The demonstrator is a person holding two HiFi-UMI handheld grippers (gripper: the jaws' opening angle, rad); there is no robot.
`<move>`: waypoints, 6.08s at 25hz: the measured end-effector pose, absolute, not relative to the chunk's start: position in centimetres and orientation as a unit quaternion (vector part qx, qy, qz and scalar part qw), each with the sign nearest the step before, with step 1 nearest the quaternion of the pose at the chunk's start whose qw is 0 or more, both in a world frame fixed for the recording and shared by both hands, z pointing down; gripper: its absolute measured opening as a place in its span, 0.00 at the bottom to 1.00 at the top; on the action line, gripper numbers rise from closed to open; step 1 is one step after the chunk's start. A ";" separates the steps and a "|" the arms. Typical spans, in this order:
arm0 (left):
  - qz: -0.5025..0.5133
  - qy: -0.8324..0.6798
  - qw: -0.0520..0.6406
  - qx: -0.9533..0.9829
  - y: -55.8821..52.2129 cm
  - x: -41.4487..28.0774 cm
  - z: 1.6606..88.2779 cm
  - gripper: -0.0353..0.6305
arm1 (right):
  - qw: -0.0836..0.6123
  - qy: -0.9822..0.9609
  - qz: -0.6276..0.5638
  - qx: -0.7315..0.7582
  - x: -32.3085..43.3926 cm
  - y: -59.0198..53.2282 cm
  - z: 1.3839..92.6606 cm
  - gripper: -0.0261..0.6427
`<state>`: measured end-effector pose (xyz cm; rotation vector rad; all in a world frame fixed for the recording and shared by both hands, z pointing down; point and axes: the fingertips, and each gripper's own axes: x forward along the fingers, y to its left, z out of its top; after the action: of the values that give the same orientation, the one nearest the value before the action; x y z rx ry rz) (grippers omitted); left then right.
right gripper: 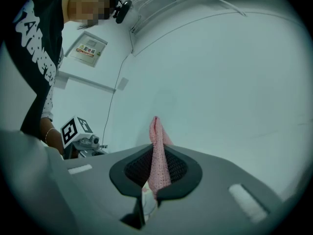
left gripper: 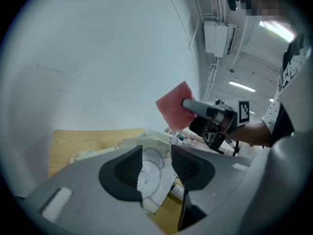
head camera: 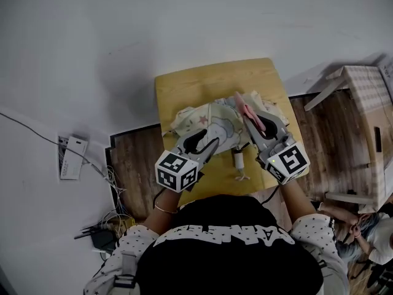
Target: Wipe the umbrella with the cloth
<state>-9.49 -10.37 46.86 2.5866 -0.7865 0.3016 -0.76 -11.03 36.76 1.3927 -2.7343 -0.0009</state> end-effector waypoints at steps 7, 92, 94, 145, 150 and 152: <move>0.117 -0.355 0.198 0.906 -13.1 -16.6 47.8 0.33 | 0.027 -0.920 -0.018 0.392 -6.8 -11.4 35.0 0.09; 0.088 -0.350 0.297 0.884 -14.0 -16.6 47.8 0.06 | 0.181 -0.953 0.098 0.224 -14.0 -6.6 49.1 0.09; 0.087 -0.350 0.297 0.884 -14.0 -16.6 47.8 0.06 | 0.184 -0.953 0.098 0.218 -14.1 -6.2 49.1 0.09; 0.088 -0.363 0.317 0.872 -13.3 -16.7 48.6 0.06 | 0.272 -0.901 -0.018 0.339 -6.8 -13.7 50.9 0.09; 0.088 -0.361 0.319 0.872 -13.3 -16.7 48.7 0.06 | 0.285 -0.903 -0.006 0.322 -7.0 -12.6 52.0 0.09; 0.089 -0.361 0.320 0.872 -13.2 -16.7 48.8 0.06 | 0.290 -0.906 -0.004 0.309 -7.4 -11.9 52.3 0.09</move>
<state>-16.74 -13.25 48.77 2.2912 -0.9478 0.2342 -7.41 -11.90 52.28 0.8237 -2.4173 -0.0118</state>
